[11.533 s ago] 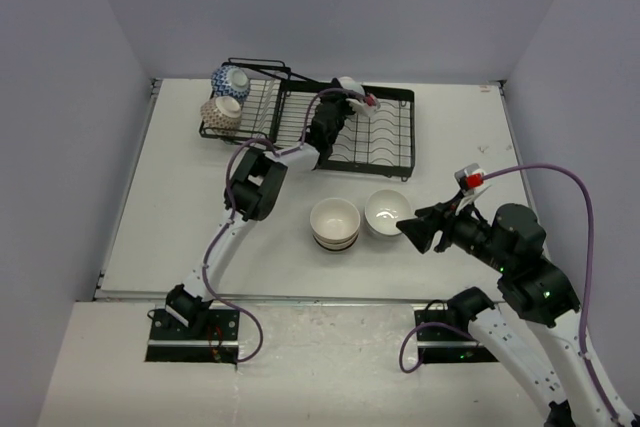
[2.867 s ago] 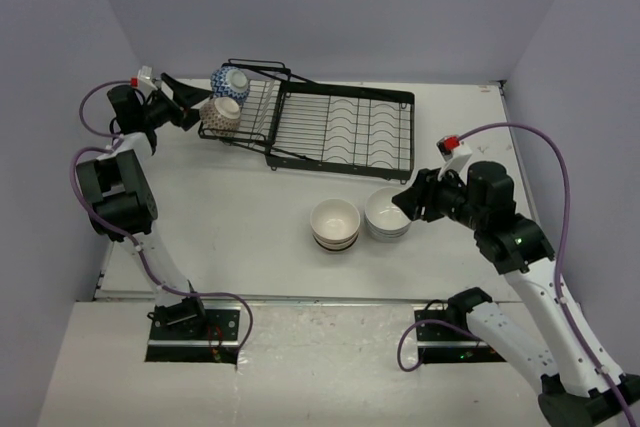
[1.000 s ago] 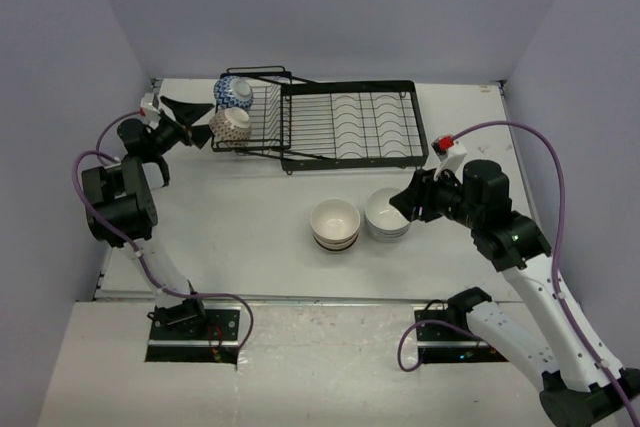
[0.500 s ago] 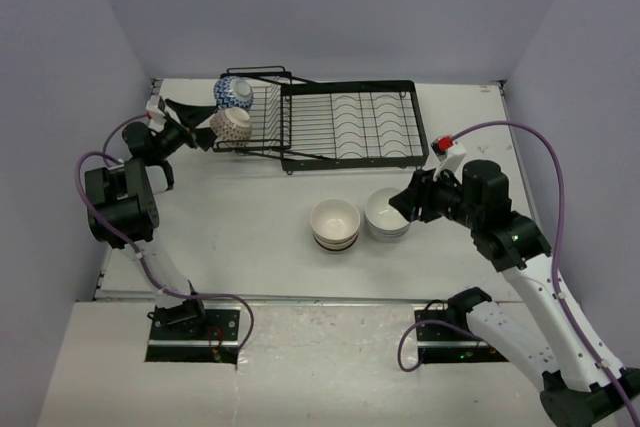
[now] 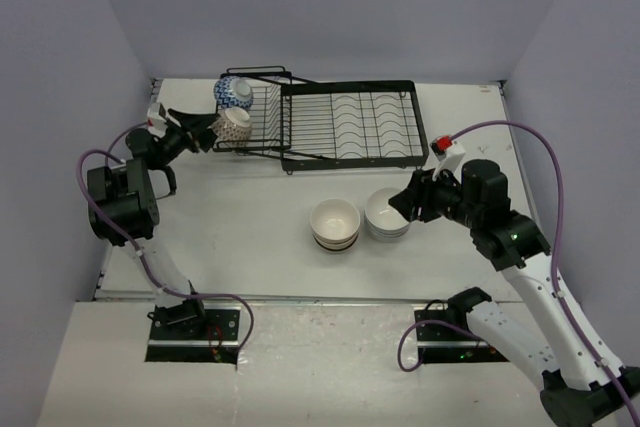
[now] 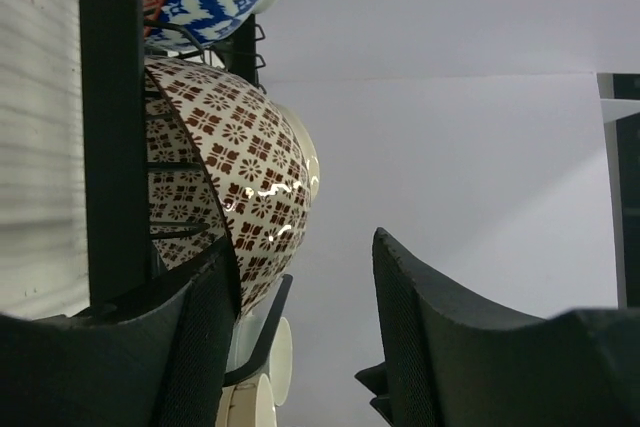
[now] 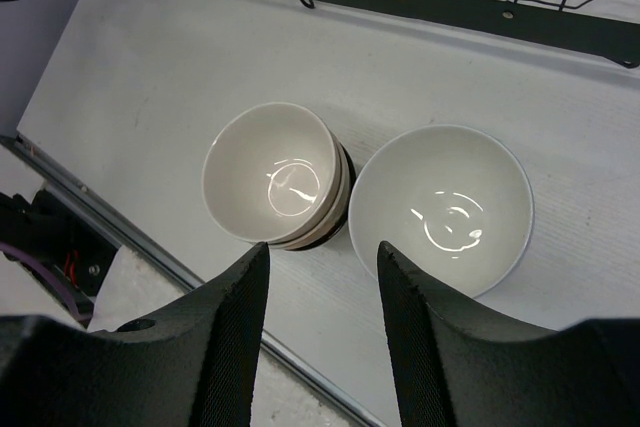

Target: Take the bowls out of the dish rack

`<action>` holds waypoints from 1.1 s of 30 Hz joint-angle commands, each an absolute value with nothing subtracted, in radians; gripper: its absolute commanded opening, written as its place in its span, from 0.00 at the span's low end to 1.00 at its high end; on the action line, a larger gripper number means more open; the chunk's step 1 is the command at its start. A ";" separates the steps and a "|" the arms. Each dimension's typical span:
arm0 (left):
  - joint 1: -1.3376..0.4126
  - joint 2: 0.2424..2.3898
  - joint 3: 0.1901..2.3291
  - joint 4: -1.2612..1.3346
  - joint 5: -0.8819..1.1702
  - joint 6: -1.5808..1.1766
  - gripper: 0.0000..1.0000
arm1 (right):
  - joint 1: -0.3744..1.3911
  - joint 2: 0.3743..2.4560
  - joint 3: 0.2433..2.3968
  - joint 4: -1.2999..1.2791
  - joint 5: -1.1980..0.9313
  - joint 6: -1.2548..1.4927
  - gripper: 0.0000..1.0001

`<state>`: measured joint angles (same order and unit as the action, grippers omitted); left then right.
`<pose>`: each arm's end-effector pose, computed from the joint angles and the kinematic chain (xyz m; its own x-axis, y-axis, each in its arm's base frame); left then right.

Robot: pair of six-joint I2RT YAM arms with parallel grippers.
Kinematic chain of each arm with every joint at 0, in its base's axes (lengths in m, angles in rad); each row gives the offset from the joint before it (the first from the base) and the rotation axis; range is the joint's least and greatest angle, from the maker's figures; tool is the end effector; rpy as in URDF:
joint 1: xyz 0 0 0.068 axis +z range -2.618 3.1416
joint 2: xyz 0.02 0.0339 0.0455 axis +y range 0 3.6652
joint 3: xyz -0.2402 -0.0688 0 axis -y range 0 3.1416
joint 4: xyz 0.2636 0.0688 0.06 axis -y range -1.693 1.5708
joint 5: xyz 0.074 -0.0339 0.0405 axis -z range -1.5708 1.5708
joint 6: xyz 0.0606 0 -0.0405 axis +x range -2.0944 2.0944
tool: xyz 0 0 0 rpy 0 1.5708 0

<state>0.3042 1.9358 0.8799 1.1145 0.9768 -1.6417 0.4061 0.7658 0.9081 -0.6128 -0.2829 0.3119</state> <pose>0.3924 0.0706 0.1443 -0.6241 -0.7811 0.0223 0.0117 -0.0379 -0.9992 0.1928 0.1013 0.3168 -0.5829 0.0701 -0.8095 -0.4508 0.8010 0.3940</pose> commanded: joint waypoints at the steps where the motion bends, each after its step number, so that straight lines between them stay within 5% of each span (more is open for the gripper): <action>1: 0.291 1.954 0.867 1.173 0.945 -1.649 0.55 | 0.414 0.764 0.908 -0.591 -0.313 0.290 0.49; 19: 0.255 1.987 0.868 1.164 0.853 -1.638 0.31 | 0.423 0.761 0.905 -0.595 -0.308 0.285 0.49; 29: 0.242 1.983 0.903 1.112 0.838 -1.600 0.00 | 0.428 0.767 0.908 -0.597 -0.305 0.284 0.49; 33: 0.236 1.985 0.940 1.062 0.833 -1.556 0.00 | 0.430 0.765 0.908 -0.598 -0.301 0.284 0.49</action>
